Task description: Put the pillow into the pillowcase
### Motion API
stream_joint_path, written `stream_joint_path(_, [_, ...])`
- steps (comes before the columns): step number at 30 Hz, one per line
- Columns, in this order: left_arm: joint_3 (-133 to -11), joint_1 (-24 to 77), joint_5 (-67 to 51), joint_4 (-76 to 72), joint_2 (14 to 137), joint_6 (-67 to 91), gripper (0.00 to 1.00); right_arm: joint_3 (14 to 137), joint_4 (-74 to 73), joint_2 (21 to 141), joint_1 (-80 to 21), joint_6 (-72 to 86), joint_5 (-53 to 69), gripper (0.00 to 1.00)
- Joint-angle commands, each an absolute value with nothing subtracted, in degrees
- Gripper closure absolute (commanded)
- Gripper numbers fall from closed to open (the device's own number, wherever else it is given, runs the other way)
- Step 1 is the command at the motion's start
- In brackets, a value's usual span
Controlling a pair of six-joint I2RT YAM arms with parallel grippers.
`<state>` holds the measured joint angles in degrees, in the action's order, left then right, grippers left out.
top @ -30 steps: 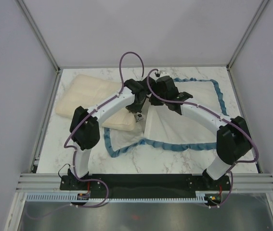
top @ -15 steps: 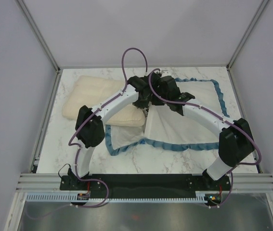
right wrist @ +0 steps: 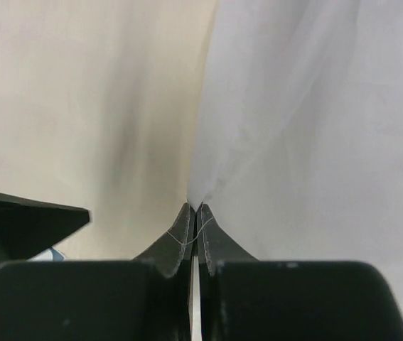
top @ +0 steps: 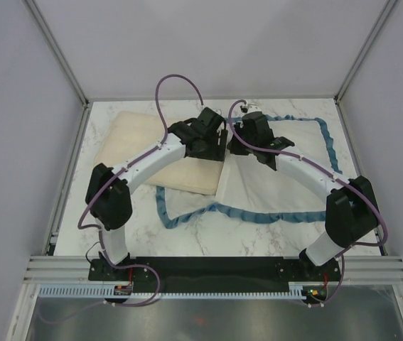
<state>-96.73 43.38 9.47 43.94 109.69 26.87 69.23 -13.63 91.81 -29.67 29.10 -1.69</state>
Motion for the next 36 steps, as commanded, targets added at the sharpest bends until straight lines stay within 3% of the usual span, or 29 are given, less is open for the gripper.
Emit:
stream_joint_path(1, [-95.19,38.6,6.86,40.96,101.17,26.64,0.22,70.05,-10.72,90.17,-29.62,29.88,-0.09,1.0])
stream_joint_path(5, [-89.22,31.13,6.51,41.48,94.76,24.7,0.15,70.84,-10.72,91.14,-29.71,29.71,1.76,1.0])
stream_joint_path(7, [-86.15,24.65,6.24,42.53,92.56,24.09,0.06,71.45,-10.72,91.84,-29.62,29.79,2.19,1.0])
stream_joint_path(11, [-78.85,13.03,12.47,42.89,90.35,25.57,0.0,72.77,-10.63,93.34,-29.71,30.67,4.04,1.0])
stream_joint_path(19, [-70.83,2.9,13.9,32.7,90.52,29.27,0.02,74.97,-11.07,95.97,-30.15,30.5,4.75,1.0])
stream_joint_path(24, [-70.23,3.34,10.11,30.77,96.68,28.65,0.19,77.43,-11.86,98.96,-31.81,30.41,4.4,1.0])
stream_joint_path(27, [-65.75,3.69,9.23,25.33,97.29,29.27,0.35,79.01,-11.95,100.98,-33.22,30.5,3.69,0.99])
stream_joint_path(28, [-63.92,3.78,8.01,22.62,97.38,29.09,0.54,79.8,-12.13,101.86,-33.66,30.41,3.52,1.0])
stream_joint_path(30, [-62.93,4.22,7.65,21.45,97.38,28.92,0.77,81.46,-12.57,103.26,-34.1,30.5,3.16,1.0])
stream_joint_path(31, [-62.49,4.57,8.34,21.01,96.86,28.83,0.98,82.0,-13.18,103.62,-34.36,30.41,3.16,1.0])
stream_joint_path(36, [-61.35,8.69,9.67,20.65,90.54,27.69,0.98,85.86,-15.46,105.82,-34.45,29.62,2.11,1.0])
